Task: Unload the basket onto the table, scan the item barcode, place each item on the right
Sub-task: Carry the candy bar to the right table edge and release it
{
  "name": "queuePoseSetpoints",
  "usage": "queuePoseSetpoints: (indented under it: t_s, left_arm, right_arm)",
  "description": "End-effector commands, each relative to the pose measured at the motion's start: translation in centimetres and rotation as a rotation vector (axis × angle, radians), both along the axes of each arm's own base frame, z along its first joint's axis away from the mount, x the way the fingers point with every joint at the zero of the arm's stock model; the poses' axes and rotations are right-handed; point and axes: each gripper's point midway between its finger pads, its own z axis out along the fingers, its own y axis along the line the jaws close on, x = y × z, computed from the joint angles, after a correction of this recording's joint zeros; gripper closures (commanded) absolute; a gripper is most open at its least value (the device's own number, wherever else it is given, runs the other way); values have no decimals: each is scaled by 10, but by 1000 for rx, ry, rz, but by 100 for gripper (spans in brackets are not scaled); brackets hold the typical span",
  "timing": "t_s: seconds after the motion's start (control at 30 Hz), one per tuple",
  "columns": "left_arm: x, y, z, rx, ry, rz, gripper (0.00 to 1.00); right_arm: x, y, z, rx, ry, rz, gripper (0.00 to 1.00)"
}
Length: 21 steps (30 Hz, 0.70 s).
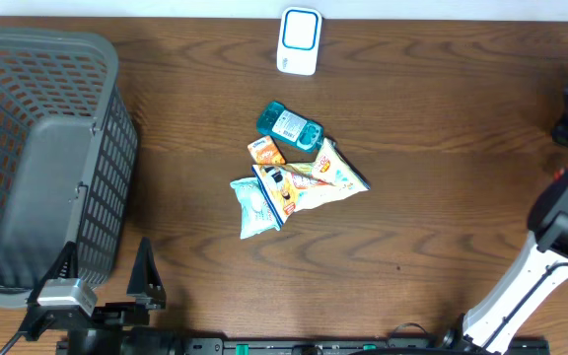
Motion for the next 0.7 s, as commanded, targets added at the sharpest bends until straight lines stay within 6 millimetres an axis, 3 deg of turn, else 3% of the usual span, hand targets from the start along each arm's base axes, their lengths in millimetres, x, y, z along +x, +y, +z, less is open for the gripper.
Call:
queuePoseSetpoints:
  t_s: [0.0, 0.13, 0.23, 0.3, 0.47, 0.57, 0.67]
  left_arm:
    - [1, 1, 0, 16, -2, 5, 2]
    - [1, 1, 0, 16, -2, 5, 2]
    - [1, 1, 0, 16, -2, 5, 2]
    - [1, 1, 0, 16, -2, 5, 2]
    - [1, 1, -1, 16, -1, 5, 2]
    - [1, 1, -1, 16, -2, 5, 2]
    - [1, 1, -1, 16, -2, 5, 2]
  right_arm:
    - [-11, -5, -16, 60, -9, -25, 96]
    - [-16, -7, -21, 105, -32, -48, 70]
    - [-21, -6, -21, 116, -14, -53, 19]
    - [-20, 0, -19, 131, -12, -46, 1]
    - [-4, 25, 7, 165, -81, 8, 1]
    - [10, 43, 36, 163, -165, 54, 1]
    - [28, 79, 74, 228, -321, 98, 1]
